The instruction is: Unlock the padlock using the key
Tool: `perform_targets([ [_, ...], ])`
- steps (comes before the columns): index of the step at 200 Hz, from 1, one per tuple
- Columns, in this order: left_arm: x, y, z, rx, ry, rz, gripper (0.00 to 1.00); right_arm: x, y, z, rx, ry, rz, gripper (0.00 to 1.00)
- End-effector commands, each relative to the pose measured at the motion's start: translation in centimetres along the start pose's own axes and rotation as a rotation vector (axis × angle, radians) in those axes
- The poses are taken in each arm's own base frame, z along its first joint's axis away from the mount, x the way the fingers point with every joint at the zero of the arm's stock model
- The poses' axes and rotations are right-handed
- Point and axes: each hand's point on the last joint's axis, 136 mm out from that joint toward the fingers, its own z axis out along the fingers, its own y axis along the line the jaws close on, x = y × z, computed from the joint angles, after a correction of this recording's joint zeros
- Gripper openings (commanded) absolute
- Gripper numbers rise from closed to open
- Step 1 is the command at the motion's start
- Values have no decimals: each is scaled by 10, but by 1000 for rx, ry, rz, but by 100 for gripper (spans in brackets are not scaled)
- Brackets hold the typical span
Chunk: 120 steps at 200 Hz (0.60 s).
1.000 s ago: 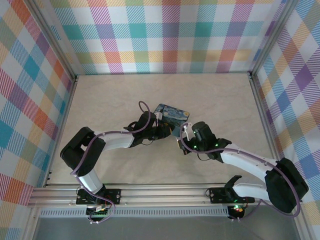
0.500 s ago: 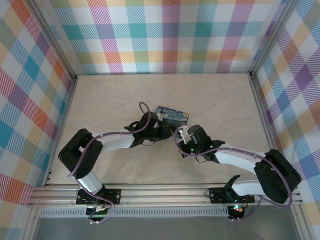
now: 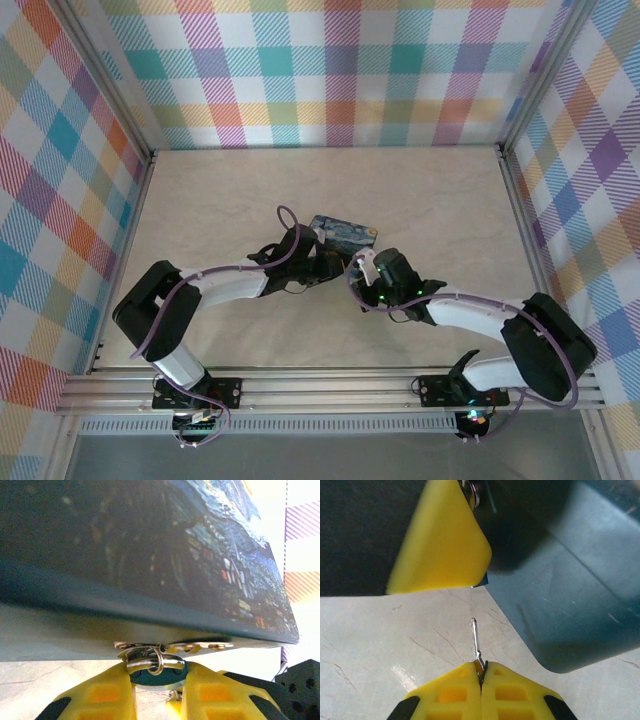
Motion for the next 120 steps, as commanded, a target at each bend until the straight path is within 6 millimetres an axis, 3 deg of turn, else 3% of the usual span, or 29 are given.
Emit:
perform_targets([
  [1, -9, -26, -11, 50, -31, 12, 13, -14, 3, 2, -7, -40, -29, 0],
  [120, -4, -22, -8, 40, -21, 9, 13, -25, 7, 5, -28, -79, -12, 0],
])
